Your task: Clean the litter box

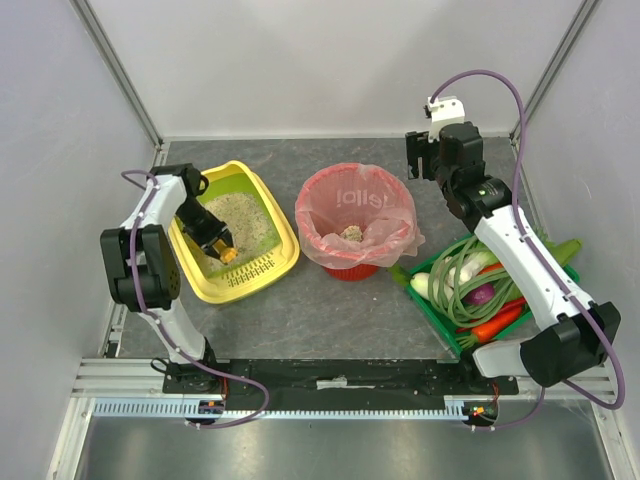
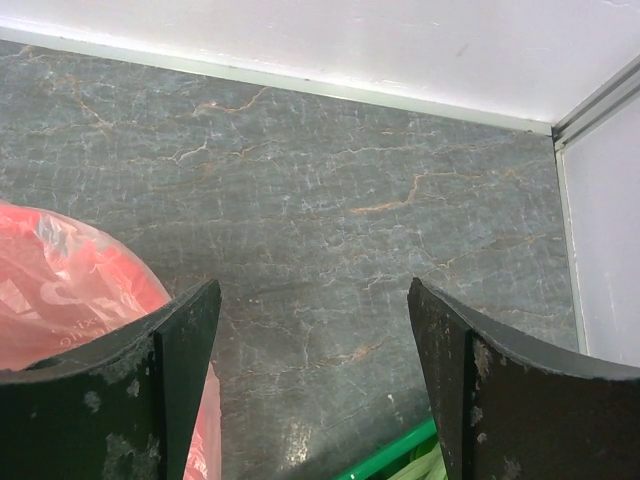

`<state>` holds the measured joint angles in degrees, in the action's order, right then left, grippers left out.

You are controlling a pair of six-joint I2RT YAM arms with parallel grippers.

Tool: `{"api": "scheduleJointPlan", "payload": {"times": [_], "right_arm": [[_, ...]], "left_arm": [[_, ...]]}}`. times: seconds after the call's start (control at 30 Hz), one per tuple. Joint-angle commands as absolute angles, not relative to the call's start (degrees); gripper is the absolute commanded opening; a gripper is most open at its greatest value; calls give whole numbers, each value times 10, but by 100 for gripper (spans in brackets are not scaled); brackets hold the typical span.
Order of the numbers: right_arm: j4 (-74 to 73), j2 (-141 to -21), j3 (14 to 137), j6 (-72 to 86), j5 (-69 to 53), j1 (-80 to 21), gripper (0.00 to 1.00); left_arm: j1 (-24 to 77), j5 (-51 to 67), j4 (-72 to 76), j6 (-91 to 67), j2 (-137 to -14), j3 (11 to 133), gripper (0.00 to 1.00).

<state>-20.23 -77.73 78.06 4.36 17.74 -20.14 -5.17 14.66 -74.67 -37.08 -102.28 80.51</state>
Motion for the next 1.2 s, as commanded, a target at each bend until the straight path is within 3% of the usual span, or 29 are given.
{"api": "scheduleJointPlan", "payload": {"times": [0.0, 0.57, 1.17], "right_arm": [[-187, -783, 811, 33, 187, -201, 84], [-192, -797, 829, 24, 195, -201, 84], [-193, -802, 846, 23, 190, -201, 84]], "left_arm": [[-58, 116, -755, -341, -1052, 841, 2], [-64, 82, -729, -385, -1125, 904, 2], [-60, 15, -644, -376, -1076, 863, 2]]}}
